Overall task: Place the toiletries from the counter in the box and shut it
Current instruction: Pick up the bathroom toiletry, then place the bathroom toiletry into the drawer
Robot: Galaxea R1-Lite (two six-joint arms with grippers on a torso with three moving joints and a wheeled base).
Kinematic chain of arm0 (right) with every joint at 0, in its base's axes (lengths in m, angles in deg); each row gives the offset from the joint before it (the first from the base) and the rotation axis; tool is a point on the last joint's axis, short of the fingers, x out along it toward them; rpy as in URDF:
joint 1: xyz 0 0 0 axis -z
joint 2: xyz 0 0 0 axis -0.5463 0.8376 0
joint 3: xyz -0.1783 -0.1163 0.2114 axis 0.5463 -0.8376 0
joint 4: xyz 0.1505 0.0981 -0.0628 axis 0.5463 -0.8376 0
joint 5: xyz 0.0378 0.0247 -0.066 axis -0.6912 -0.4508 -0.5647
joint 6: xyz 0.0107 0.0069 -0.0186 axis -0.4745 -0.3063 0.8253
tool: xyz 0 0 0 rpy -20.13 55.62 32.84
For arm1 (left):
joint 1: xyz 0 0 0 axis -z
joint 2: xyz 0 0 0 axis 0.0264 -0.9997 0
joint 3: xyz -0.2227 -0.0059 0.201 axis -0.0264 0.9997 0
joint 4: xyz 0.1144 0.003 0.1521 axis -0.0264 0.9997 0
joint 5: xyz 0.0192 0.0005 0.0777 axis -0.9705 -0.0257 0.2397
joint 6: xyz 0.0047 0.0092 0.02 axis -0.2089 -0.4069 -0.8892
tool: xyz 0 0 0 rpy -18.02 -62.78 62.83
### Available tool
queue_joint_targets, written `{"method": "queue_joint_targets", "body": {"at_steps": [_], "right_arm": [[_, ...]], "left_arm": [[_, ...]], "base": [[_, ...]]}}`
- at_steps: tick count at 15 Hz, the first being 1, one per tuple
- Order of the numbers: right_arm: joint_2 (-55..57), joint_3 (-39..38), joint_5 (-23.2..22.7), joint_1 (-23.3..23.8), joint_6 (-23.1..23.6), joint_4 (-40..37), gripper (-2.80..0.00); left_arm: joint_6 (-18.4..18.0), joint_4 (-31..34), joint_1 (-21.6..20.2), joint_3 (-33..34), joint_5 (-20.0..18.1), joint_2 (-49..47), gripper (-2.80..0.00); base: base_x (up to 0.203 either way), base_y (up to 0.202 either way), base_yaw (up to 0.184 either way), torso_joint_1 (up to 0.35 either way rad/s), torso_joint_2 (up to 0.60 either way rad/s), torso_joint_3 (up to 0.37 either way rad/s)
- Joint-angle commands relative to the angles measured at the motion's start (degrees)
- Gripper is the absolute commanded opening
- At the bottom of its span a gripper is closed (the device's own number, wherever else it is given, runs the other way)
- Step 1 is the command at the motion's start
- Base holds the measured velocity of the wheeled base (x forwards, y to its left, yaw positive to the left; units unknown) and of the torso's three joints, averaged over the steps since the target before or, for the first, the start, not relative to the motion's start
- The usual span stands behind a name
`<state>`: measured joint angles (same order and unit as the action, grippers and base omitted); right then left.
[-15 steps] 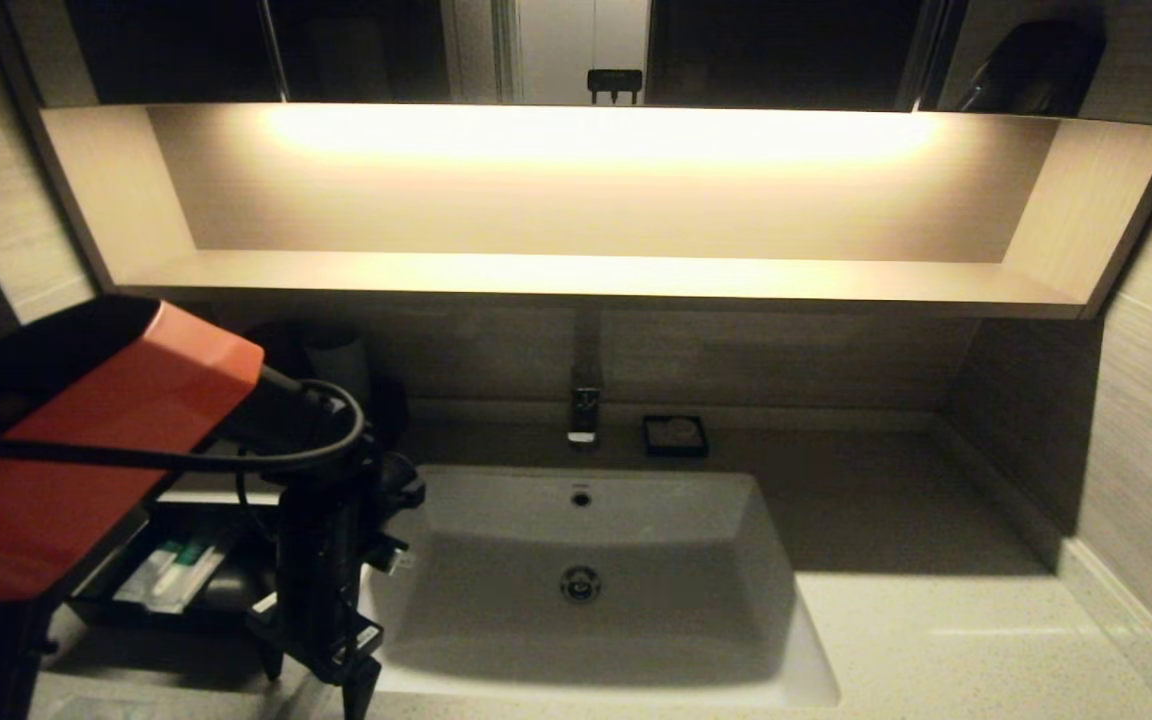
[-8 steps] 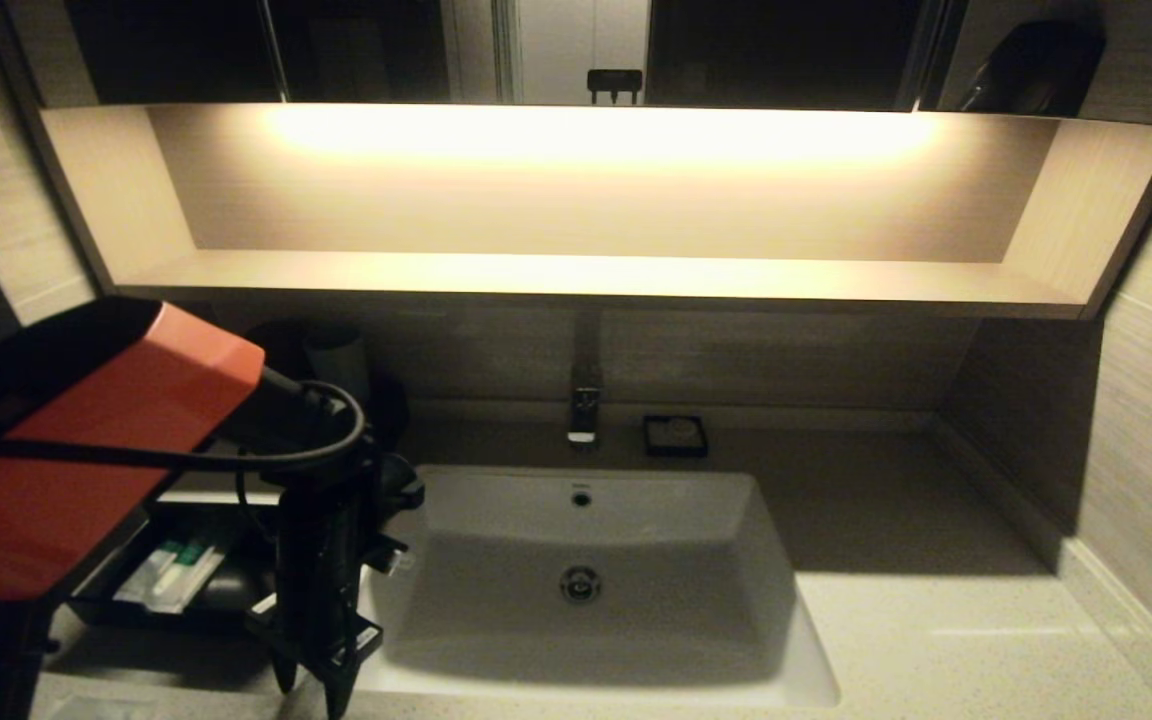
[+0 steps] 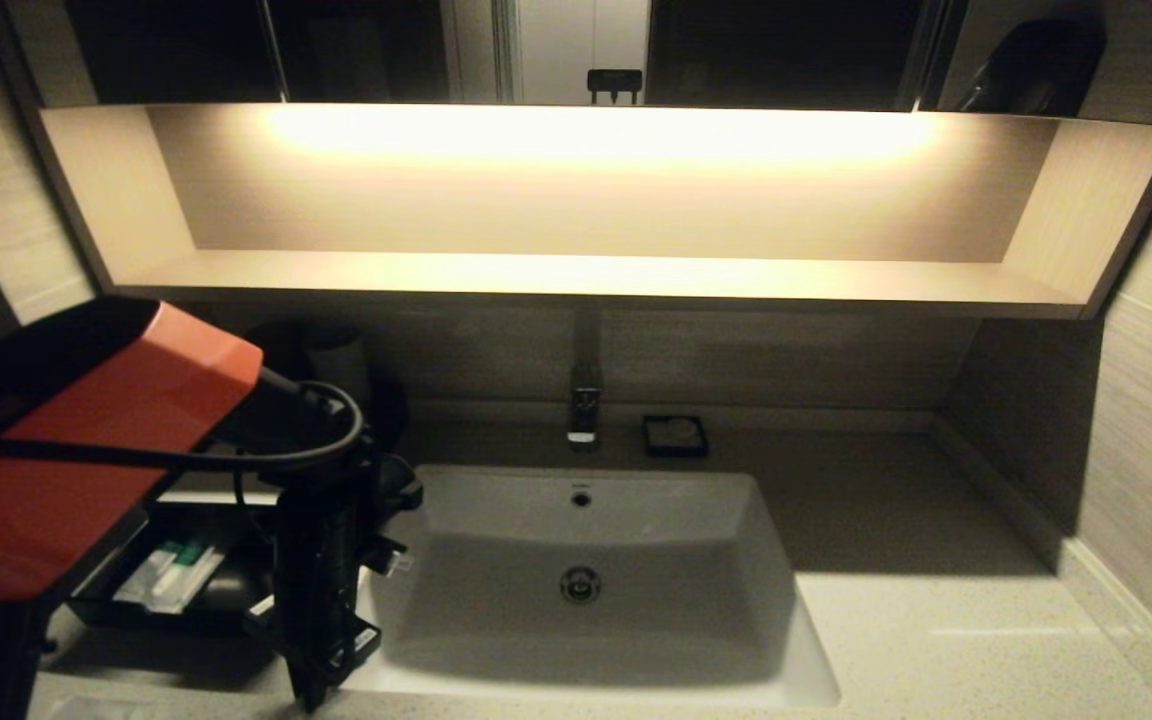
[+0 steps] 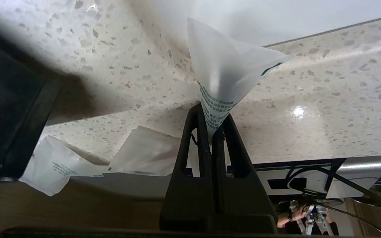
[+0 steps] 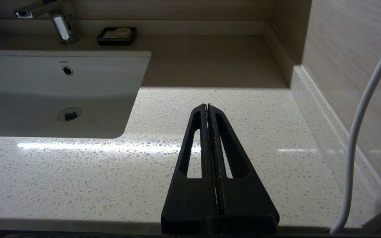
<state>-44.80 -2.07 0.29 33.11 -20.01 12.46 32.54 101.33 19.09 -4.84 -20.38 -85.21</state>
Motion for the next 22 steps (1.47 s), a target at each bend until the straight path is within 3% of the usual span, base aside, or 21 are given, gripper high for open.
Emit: {"method": "queue_joint_targets", "body": {"at_steps": [1,11,15,19,22], "right_arm": [[0.0,0.0,0.0,0.0,0.0,0.0,-2.8],[0.0,0.0,0.0,0.0,0.0,0.0,-2.8],[0.0,0.0,0.0,0.0,0.0,0.0,-2.8],[0.0,0.0,0.0,0.0,0.0,0.0,-2.8],[0.0,0.0,0.0,0.0,0.0,0.0,-2.8]], "left_arm": [[0.8,0.4,0.0,0.1,0.0,1.6,-2.8],[1.7,4.7,-1.3,-0.5,-0.2,20.2,-2.8],[1.2,4.5,-9.5,-0.9,0.4,24.9,-2.8],[-1.6,4.9,-20.1,-8.3,0.6,22.6,-2.8],[-3.6,5.1,-24.5,-13.8,2.5,18.1,-2.8]], "base": [[0.0,0.0,0.0,0.0,0.0,0.0],[0.0,0.0,0.0,0.0,0.0,0.0],[0.0,0.0,0.0,0.0,0.0,0.0],[0.0,0.0,0.0,0.0,0.0,0.0],[0.0,0.0,0.0,0.0,0.0,0.0]]}}
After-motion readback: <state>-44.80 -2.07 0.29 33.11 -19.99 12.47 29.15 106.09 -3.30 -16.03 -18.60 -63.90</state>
